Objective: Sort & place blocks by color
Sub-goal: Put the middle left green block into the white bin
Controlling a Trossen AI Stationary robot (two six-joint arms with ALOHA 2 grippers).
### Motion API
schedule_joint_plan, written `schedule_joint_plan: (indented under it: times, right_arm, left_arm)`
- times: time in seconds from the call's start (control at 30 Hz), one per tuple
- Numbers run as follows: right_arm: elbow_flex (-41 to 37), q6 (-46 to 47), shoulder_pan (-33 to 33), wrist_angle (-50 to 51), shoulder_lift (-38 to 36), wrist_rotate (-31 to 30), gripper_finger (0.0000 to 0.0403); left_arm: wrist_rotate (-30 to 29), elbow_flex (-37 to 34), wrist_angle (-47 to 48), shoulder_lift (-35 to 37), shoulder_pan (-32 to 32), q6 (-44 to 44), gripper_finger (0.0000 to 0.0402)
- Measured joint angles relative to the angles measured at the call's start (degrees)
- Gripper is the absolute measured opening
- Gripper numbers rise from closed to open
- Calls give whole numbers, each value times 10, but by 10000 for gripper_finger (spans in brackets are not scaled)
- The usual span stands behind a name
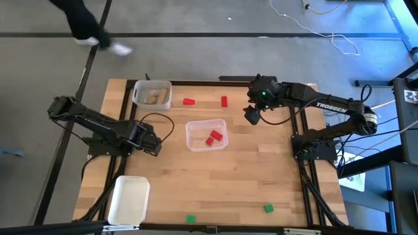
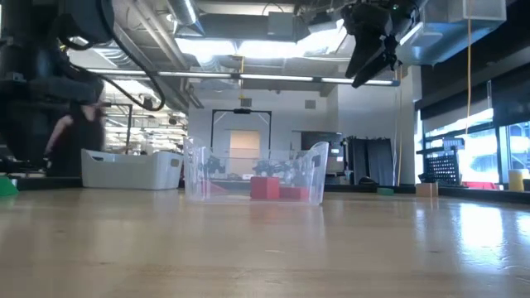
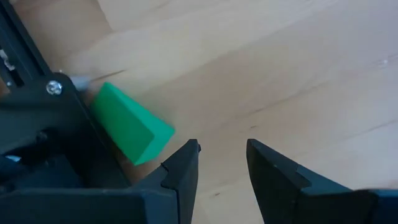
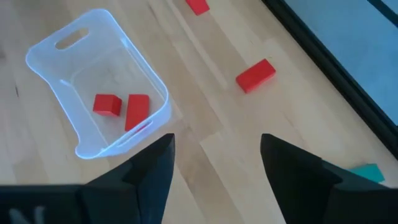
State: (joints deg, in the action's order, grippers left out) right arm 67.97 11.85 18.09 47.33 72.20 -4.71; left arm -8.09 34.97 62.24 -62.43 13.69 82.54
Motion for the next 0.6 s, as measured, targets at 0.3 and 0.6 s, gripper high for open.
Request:
schedule_joint_plan:
  times: [0.3, 0.6]
  right_arm:
    - [0, 15, 2, -28, 0, 3, 237]
    - [0, 15, 2, -44, 0, 3, 237]
  left_arm:
    - [-1, -2, -44, -34, 4, -99, 128]
    - [-11, -2, -110, -84, 2, -176, 128]
